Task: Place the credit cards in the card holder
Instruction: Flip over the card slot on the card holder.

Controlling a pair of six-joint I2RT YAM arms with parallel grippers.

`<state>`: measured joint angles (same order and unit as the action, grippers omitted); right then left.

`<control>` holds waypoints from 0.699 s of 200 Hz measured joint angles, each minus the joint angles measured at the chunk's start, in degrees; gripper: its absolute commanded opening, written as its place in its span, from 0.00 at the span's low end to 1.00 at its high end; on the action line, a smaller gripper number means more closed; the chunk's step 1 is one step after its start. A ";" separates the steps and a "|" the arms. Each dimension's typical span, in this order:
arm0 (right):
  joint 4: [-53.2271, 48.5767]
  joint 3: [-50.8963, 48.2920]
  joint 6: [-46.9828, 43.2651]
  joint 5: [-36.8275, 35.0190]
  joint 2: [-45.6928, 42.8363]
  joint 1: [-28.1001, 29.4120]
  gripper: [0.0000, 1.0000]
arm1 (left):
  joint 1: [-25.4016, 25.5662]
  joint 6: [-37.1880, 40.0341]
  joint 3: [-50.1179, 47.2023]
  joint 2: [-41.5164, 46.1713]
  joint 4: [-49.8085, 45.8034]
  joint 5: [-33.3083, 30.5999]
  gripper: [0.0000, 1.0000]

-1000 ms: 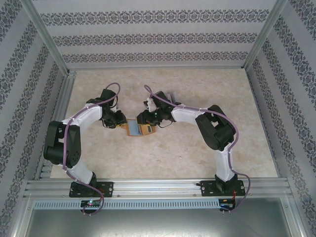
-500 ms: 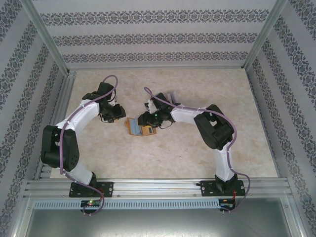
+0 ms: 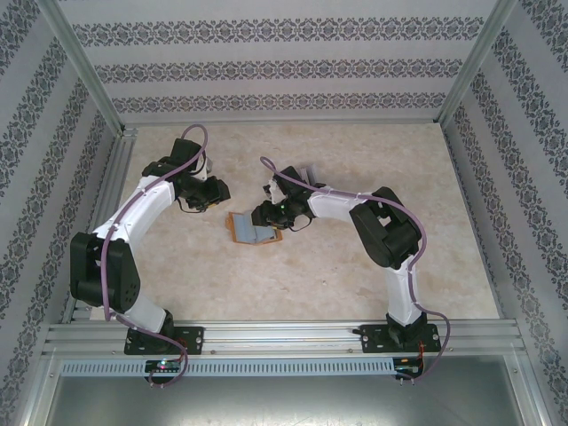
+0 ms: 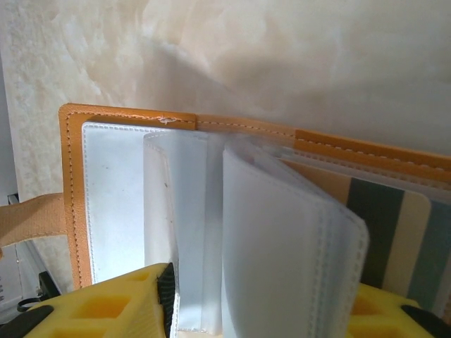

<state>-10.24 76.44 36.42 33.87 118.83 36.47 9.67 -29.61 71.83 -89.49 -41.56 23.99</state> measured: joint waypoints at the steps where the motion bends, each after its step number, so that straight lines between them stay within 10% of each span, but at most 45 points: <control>1: -0.04 0.00 -0.02 -0.02 0.00 0.00 0.45 | 0.00 0.00 0.00 0.00 0.00 0.00 0.36; 140: -0.74 0.31 -0.37 0.57 -3.82 -1.03 0.44 | 0.00 -0.22 -0.24 -0.02 0.98 1.29 0.36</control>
<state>-10.98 76.75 36.05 34.44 115.00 35.44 9.67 -29.82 71.59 -89.52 -40.58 25.28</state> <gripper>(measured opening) 0.452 0.362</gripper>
